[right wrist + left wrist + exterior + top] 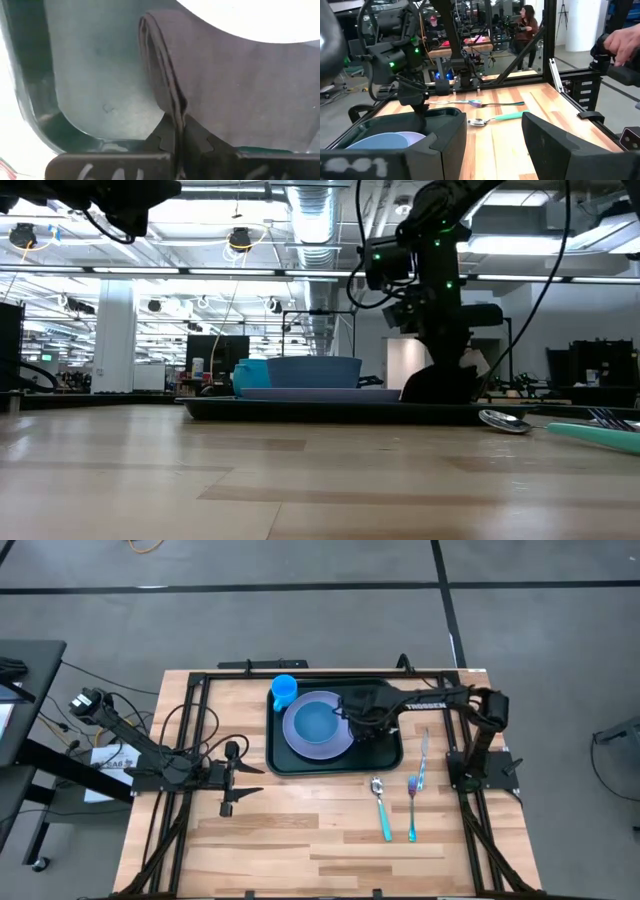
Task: Set up tray
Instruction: Put the black table napkin to the right of the purple plate on the black serving tray
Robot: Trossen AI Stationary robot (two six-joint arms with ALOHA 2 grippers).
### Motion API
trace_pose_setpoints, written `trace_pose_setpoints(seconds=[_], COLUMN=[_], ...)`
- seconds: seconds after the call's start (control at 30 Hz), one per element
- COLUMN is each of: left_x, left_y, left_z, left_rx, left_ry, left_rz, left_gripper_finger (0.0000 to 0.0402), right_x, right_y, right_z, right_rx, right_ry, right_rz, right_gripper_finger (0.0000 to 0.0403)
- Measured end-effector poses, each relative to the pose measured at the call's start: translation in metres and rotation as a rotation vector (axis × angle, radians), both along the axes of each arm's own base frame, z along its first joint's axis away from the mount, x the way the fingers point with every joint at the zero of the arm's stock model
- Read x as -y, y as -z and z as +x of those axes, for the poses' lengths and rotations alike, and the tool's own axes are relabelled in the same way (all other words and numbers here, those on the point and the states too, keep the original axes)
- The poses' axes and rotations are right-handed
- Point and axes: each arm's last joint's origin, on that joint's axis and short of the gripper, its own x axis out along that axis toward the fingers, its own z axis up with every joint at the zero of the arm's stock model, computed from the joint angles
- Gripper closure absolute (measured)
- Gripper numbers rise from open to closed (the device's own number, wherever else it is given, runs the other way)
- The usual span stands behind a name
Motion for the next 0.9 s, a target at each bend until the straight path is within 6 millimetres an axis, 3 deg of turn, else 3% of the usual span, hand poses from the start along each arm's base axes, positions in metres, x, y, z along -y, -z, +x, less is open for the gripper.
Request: trace_pose_setpoints(seconds=[0.6, 0.9], left_x=[0.000, 0.000], left_y=[0.000, 0.000], left_z=[0.000, 0.000], left_rx=[0.001, 0.001], left_ry=[0.000, 0.000], left_rz=[0.000, 0.000], left_gripper_finger=[0.0221, 0.0221], right_x=[-0.006, -0.010], right_y=[0.016, 0.017], right_z=[-0.010, -0.006], right_rx=[-0.052, -0.029], right_ry=[0.041, 0.035], right_rz=[0.012, 0.010], right_gripper_finger=[0.0398, 0.0369])
